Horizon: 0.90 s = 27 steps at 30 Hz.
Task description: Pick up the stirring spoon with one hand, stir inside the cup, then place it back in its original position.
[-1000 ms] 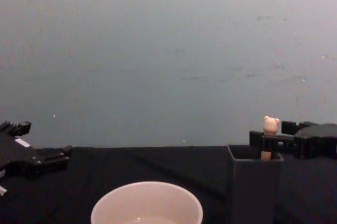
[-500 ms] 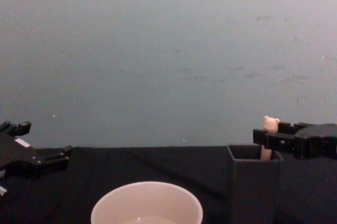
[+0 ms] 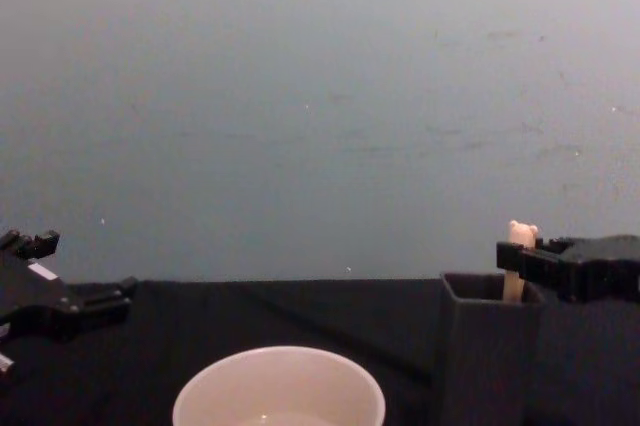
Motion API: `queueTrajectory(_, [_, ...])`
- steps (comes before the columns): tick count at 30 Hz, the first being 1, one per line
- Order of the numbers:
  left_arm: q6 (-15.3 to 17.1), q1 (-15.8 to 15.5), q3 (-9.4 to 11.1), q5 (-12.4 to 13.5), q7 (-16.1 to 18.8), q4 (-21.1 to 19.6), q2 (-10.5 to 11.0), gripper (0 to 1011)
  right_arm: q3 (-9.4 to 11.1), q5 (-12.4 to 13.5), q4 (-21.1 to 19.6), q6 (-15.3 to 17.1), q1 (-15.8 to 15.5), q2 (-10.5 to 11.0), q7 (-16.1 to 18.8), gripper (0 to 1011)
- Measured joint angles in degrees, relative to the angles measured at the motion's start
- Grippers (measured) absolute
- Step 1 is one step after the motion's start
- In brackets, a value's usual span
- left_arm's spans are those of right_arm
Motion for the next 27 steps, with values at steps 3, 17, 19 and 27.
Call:
queueTrajectory(3, [0.00,0.00,0.00,0.00,0.00,0.00,0.00,1001,0.00,0.00,0.00,0.00,0.00,0.00,0.01,211])
queueTrajectory(17, [0.00,0.00,0.00,0.00,0.00,0.00,0.00,1001,0.00,0.00,0.00,0.00,0.00,0.00,0.00,211])
queueTrajectory(19, [0.00,0.00,0.00,0.00,0.00,0.00,0.00,1001,0.00,0.00,0.00,0.00,0.00,0.00,0.00,211])
queueTrajectory(27, [0.00,0.00,0.00,0.00,0.00,0.00,0.00,1001,0.05,0.23,0.02,0.07,0.16,0.00,0.33,211])
